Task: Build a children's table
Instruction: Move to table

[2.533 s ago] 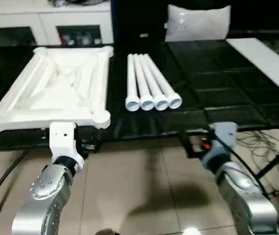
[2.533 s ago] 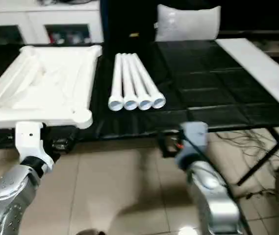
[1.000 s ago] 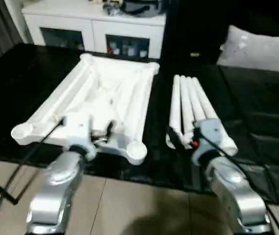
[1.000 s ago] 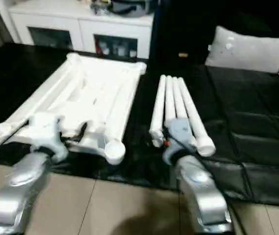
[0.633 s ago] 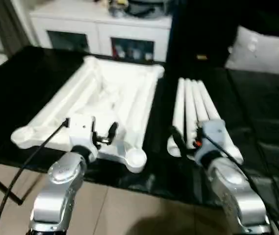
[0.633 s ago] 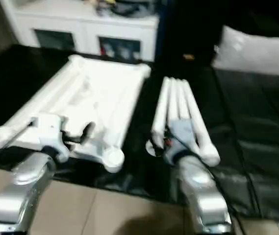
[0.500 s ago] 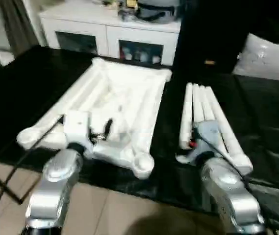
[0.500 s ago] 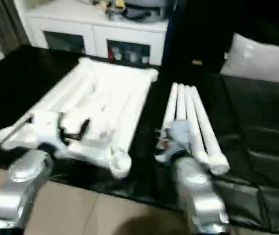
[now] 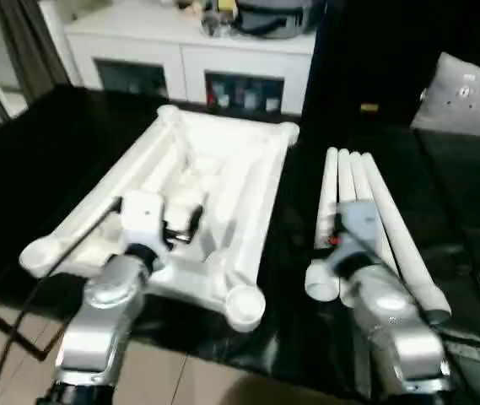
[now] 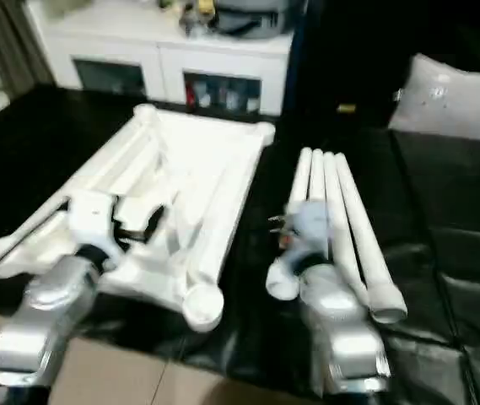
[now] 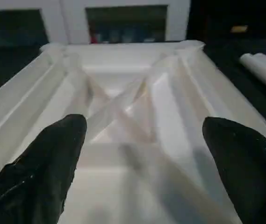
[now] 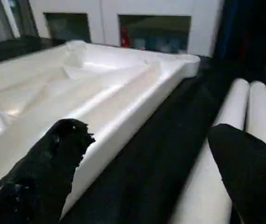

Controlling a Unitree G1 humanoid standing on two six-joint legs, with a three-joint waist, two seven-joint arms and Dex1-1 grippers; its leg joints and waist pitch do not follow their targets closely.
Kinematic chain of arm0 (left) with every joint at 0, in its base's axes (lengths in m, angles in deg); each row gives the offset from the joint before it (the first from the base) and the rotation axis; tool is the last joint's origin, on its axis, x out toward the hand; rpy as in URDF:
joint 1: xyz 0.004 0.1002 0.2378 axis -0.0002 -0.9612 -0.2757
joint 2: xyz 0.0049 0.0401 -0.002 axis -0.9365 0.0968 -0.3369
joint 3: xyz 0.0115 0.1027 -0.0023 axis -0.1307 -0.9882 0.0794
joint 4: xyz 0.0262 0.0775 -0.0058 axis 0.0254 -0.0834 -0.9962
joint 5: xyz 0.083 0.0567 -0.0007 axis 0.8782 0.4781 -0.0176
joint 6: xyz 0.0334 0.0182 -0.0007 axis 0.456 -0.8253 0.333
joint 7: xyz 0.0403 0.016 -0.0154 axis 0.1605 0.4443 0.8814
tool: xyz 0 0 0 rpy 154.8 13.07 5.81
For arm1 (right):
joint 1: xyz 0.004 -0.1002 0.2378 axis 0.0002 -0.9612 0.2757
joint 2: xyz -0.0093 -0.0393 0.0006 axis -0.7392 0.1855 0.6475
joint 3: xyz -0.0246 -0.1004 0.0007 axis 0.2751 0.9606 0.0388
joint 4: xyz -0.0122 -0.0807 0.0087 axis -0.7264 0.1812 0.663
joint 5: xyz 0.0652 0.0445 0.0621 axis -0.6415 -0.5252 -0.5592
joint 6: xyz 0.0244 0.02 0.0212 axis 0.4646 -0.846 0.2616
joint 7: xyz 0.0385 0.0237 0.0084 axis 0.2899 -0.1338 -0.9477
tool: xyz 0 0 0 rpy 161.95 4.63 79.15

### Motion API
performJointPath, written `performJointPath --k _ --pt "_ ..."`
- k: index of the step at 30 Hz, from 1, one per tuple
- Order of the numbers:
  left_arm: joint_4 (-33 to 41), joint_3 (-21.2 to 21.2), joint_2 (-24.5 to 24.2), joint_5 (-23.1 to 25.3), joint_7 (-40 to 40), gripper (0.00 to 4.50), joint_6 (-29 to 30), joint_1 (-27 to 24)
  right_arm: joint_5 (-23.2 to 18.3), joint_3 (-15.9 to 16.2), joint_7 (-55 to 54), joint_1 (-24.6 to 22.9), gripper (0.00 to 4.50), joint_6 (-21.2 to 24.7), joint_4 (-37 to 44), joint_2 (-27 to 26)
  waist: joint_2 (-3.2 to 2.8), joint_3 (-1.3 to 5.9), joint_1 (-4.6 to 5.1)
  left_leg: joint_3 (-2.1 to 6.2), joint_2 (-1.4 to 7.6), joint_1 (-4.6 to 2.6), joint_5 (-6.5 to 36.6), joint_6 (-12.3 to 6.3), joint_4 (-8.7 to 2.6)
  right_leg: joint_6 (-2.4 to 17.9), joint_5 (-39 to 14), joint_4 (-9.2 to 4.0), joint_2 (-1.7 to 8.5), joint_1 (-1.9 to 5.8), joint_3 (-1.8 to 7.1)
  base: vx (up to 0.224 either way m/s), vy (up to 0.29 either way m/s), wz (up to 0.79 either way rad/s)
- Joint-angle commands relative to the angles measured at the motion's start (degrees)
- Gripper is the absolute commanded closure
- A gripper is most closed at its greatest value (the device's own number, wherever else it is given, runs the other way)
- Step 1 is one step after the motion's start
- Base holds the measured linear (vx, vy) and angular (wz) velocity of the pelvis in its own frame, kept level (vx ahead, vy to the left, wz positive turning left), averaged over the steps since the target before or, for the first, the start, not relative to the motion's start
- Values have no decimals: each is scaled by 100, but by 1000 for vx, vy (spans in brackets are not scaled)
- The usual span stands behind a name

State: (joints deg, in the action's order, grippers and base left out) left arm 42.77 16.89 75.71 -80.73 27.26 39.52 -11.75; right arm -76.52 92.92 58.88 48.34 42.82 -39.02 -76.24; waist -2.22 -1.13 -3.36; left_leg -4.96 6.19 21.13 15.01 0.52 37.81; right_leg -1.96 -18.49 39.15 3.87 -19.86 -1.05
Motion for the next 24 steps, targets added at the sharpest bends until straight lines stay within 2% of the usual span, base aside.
performJointPath --k 1,2,3,4,5,6,7,8,9,10,11,12,13,14,15,16,17,18,19,20,21,22,23,24 --pt "-30 -125 -3 84 -44 6 37 19 68 -109 5 -82 0 22 30 40 165 426 -116 84 123 215 -3357 -1452 -30 311 4712 -132 395 399 376 74 -12 5" --pt "-37 -141 -23 92 -29 6 34 11 73 -128 8 -86 0 35 28 40 125 447 -235 11 128 280 -2677 -774 -137 71 6276 -78 338 420 314 137 -38 0" --pt "-35 -96 -21 54 -33 6 46 6 29 -172 9 -78 0 77 32 16 34 492 -242 -178 263 81 -2207 -182 -69 -42 6177 -122 150 268 555 137 -38 0" --pt "-46 -64 -20 42 -47 6 29 14 29 -185 -5 -68 0 113 36 16 135 427 -338 -287 245 200 -1294 433 -129 -104 5875 -85 28 291 713 91 -20 -33" --pt "-63 -52 -22 30 -38 6 34 26 44 -176 -1 -61 0 107 34 20 82 372 -400 -315 306 185 -483 709 -159 -168 4804 -203 80 169 842 57 -2 -55" --pt "-64 -52 -23 29 -38 6 34 27 45 -175 -1 -60 0 106 33 21 105 349 -431 -349 312 143 7 717 -105 -201 4063 -311 118 139 962 57 -2 -55" --pt "-92 -47 -25 28 -17 6 34 40 55 -147 -1 -56 0 87 37 36 145 259 -502 -339 313 63 845 644 47 -118 2323 -598 270 88 1310 -15 46 -48" --pt "-95 -47 -25 28 -14 6 34 41 54 -143 -2 -56 0 85 39 38 220 187 -608 -207 271 194 1088 443 295 87 736 -856 588 289 1771 -87 128 -57" --pt "-106 -44 -22 33 -4 6 30 44 48 -126 -9 -58 0 78 47 48 184 173 -692 -70 310 242 1051 376 417 223 151 -965 753 331 1982 -87 128 -57" --pt "-116 -39 -13 32 5 6 24 45 33 -119 -21 -56 0 74 59 57 296 103 -723 283 358 545 690 -102 403 542 -55 -936 1005 477 1792 -84 201 -71" --pt "-120 -40 -9 34 7 6 21 45 25 -123 -26 -55 0 72 62 57 23 196 -691 381 335 330 292 -469 147 860 -158 -1026 770 227 1511 -94 267 -36" --pt "-129 -40 1 32 12 6 19 45 10 -135 -38 -50 0 71 66 56 -40 243 -660 348 287 167 184 -720 -36 953 -289 -1026 547 167 1390 -94 267 -36" --pt "-140 -56 5 28 8 6 20 48 24 -152 -38 -46 0 75 64 53 -139 230 -397 307 296 -241 457 -1420 -552 882 -498 -635 -143 -224 801 -112 305 3" --pt "-140 -56 5 28 8 6 20 48 24 -152 -38 -46 0 75 64 53 -212 187 -193 380 280 -332 775 -1847 -756 767 -675 -227 -365 -450 363 -112 309 5" --pt "-157 -76 2 27 3 6 20 58 52 -171 -20 -42 0 80 55 45 -338 242 -95 370 269 -313 931 -2223 -1019 354 -540 549 -349 -464 -196 -112 309 5" --pt "-164 -80 1 27 4 6 20 64 61 -174 -13 -41 0 82 52 42 -315 183 -95 339 379 -275 614 -2409 -984 122 -371 672 -214 -610 -397 -104 274 12" --pt "-172 -79 2 29 5 6 19 71 65 -174 -9 -40 0 82 46 41 -241 138 -38 291 398 -253 596 -2347 -995 11 -212 644 -153 -568 -541 -106 233 0" --pt "-172 -79 2 29 5 6 19 71 65 -174 -9 -40 0 82 46 41 -241 138 -38 291 398 -253 596 -2347 -995 11 -212 644 -153 -568 -541 -106 233 0" --pt "-178 -77 5 32 8 6 17 75 66 -172 -8 -40 0 83 42 43 -89 140 -23 226 353 -230 1385 -1634 -1149 53 -107 366 6 -359 -482 -116 217 -13" --pt "-178 -77 5 32 8 6 17 75 66 -172 -8 -40 0 83 42 43 16 138 -27 146 338 -174 1810 -1132 -1197 124 -173 189 188 -251 -343 -123 210 -3" --pt "-183 -70 5 40 15 6 11 75 58 -163 -15 -40 0 93 47 44 363 158 -213 129 116 210 1980 33 88 212 -1555 -874 1905 27 657 -123 210 -3" --pt "-189 -60 10 41 12 6 7 78 50 -158 -18 -39 0 102 51 41 163 271 -166 547 -121 567 1170 472 1192 296 -1455 -1025 2075 111 1123 -96 201 -23" --pt "-189 -58 12 45 10 6 0 76 48 -154 -18 -40 0 107 52 41 93 145 -276 564 -160 657 585 839 1136 204 -1387 -956 1579 185 440 -84 229 -38" --pt "-181 -62 14 63 0 6 -33 61 45 -143 -17 -43 0 120 54 41 249 52 -217 462 -100 518 656 815 1000 439 -1456 -1064 1409 71 367 -84 229 -38"
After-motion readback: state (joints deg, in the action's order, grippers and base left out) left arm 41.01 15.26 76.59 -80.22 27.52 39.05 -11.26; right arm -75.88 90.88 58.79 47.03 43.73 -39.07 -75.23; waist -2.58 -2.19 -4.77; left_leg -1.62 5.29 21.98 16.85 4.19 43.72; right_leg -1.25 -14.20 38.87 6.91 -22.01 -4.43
